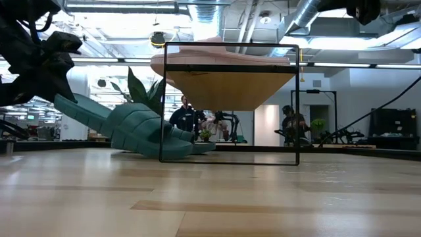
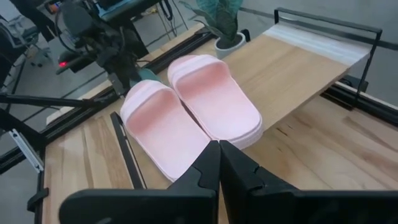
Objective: Pick and place slides into the shelf
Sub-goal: Put the bottom green slipper on the shelf
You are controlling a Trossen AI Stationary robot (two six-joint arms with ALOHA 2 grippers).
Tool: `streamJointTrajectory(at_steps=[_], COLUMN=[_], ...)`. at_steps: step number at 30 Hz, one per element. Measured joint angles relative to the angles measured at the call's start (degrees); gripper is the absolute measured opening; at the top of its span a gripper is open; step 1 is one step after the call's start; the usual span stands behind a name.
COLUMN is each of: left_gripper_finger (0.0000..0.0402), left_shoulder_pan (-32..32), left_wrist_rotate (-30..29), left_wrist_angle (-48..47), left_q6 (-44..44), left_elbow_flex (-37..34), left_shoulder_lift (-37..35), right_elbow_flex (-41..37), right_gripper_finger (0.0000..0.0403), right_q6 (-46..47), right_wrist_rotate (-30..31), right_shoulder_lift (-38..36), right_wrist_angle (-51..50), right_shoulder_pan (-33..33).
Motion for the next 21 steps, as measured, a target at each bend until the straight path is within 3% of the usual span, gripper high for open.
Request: streamJointTrajectory(at_steps=[13,21], left_gripper_finger=[0.0034,0.0034], left_shoulder_pan=[0.1,0.51], left_wrist_rotate=[2.48,0.21], left_wrist_angle=[-0.02,-0.04], left_q6=[2.57,5.23], left_elbow_flex=[0.17,0.17], left_shoulder_lift=[-3.22,-1.18], right_elbow_flex=[0.0,0.0], right_gripper_finger=[0.0,0.0], right_q6=[0.58,0.53], right_wrist_rotate=[0.01,0.01], right_shoulder_lift=[-0.01,-0.01], right_wrist_angle=[0.08,0.1], right_shoulder_pan=[0.0,0.0])
